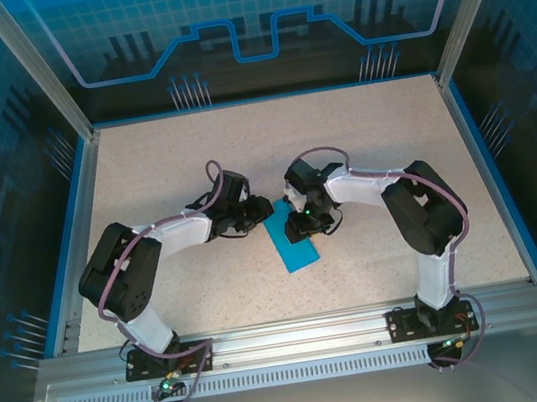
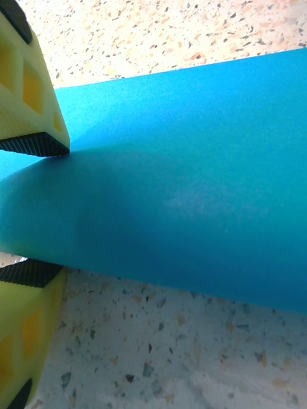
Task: Fold a paper plane with a square sheet of paper (pick it up from the middle)
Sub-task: Hold the square sheet of paper at the center of the table.
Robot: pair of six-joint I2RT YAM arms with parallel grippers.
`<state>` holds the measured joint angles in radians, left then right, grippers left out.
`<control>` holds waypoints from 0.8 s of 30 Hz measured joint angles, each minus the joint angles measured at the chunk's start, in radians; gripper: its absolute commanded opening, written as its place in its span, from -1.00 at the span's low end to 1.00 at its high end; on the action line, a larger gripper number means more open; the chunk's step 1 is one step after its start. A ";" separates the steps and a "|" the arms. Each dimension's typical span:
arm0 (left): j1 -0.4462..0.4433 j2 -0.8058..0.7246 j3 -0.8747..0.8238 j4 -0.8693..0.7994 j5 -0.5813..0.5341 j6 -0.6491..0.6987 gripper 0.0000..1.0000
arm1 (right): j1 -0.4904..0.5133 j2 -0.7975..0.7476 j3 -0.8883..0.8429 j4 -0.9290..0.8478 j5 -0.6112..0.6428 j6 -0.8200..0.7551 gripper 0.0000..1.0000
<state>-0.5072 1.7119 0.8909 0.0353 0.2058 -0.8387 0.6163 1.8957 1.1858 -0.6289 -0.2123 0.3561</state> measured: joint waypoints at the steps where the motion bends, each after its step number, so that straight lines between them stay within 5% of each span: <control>1: 0.000 0.000 0.000 0.000 0.000 0.000 -0.39 | 0.000 0.001 0.000 -0.001 0.002 -0.002 0.02; 24: -0.013 0.043 0.000 -0.002 0.032 0.002 -0.64 | 0.012 0.025 0.034 -0.040 0.030 -0.006 0.01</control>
<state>-0.5198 1.7554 0.8913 0.0330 0.2379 -0.8364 0.6281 1.9209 1.2198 -0.6685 -0.1822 0.3504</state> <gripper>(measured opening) 0.189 0.507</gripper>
